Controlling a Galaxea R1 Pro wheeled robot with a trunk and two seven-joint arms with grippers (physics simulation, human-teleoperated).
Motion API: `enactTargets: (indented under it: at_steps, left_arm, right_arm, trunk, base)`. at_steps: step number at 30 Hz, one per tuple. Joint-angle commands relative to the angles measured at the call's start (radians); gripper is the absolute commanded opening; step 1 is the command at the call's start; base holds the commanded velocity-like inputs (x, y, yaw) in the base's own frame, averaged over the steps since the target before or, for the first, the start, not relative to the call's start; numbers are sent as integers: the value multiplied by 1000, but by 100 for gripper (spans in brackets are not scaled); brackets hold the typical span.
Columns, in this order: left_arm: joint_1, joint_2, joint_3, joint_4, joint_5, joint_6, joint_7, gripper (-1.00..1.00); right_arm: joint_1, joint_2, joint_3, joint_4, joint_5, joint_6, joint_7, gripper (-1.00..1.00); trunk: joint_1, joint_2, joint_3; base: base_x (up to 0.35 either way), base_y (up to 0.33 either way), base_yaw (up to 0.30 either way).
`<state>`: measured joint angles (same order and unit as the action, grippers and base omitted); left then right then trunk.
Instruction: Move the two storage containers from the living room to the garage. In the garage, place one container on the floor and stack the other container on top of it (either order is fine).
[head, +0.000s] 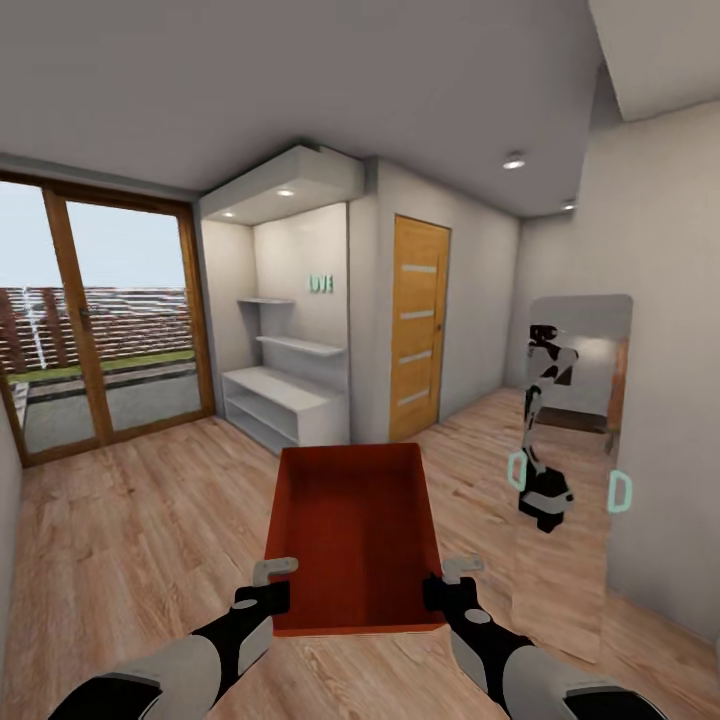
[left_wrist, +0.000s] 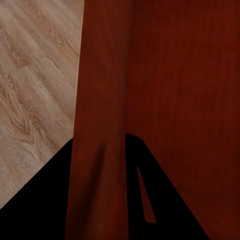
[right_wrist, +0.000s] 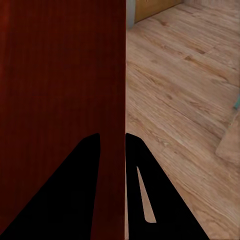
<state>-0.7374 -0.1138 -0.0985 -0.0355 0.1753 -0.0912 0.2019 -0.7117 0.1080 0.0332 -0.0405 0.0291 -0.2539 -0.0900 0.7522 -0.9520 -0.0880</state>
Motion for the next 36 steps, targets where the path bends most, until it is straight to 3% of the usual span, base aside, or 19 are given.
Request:
enactTargets:
  at_steps: [1,28,36]
  left_arm:
    - [0,14,43,3,16,-3,5,-100]
    - [0,14,43,3,16,-2,5,-100]
    - [0,14,43,3,16,-2,5,-100]
  right_arm:
    - [-2,-1,-50,-2,10,-27,-7,-100]
    - [-2,2,-50,-2,18,-27,-8,-100]
    - [-2,2,-50,-2,20,-27,-8,-100]
  trunk:
    - [1,-1,-2]
    - [1,-1,-2]
    - [1,-1,-2]
  base:
    - [324,0,0]
    - [324,0,-1]
    - [324,0,-184]
